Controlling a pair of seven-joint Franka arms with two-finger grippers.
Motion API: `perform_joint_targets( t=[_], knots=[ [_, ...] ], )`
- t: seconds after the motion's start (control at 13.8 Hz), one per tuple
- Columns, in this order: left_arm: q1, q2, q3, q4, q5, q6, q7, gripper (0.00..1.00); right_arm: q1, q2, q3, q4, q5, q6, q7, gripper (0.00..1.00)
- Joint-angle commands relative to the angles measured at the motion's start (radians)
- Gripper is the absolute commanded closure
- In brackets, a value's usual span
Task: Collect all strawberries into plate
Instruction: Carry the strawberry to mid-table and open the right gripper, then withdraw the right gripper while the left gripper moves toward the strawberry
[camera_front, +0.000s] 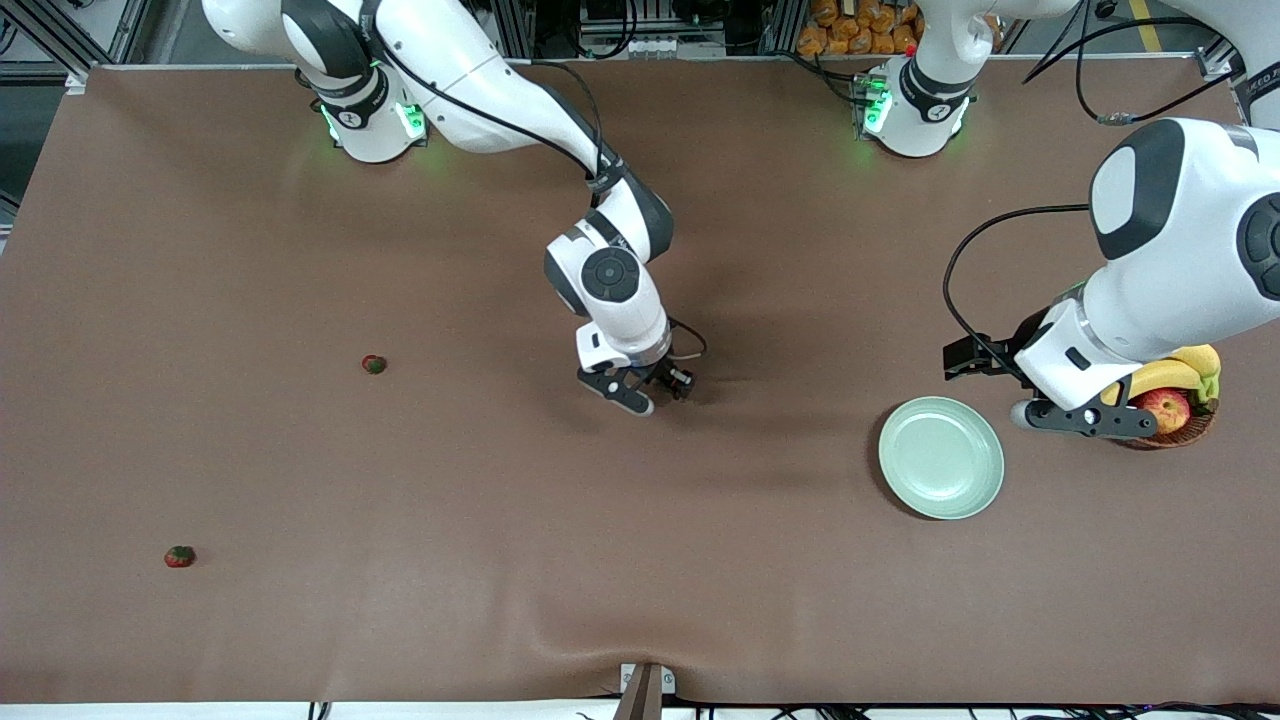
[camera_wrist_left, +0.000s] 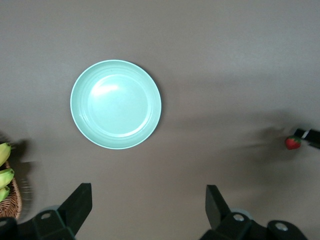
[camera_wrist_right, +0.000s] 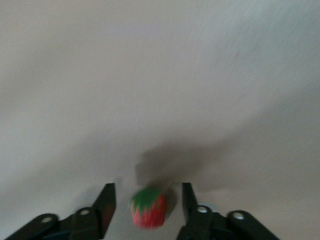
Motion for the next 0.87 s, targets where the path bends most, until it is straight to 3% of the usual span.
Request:
perform_joint_targets(
  t=[0.0, 0.29, 0.58, 0.79],
  knots=[
    [-0.018, 0.009, 0.003, 0.010, -0.029, 0.013, -0.015, 0.00, -0.027, -0.105, -0.048, -0.004, -0.016, -0.160, -0.059, 0.00],
    [-0.090, 0.064, 0.003, 0.012, -0.079, 0.077, -0.036, 0.00, -0.182, -0.229, -0.066, -0.051, -0.015, -0.395, -0.252, 0.00],
    [-0.198, 0.128, 0.006, 0.012, -0.070, 0.158, -0.196, 0.00, -0.349, -0.406, -0.075, -0.304, -0.017, -0.404, -0.528, 0.00],
    [-0.260, 0.189, 0.006, 0.012, -0.075, 0.259, -0.205, 0.00, -0.440, -0.516, -0.082, -0.491, -0.020, -0.401, -0.695, 0.00]
  ],
)
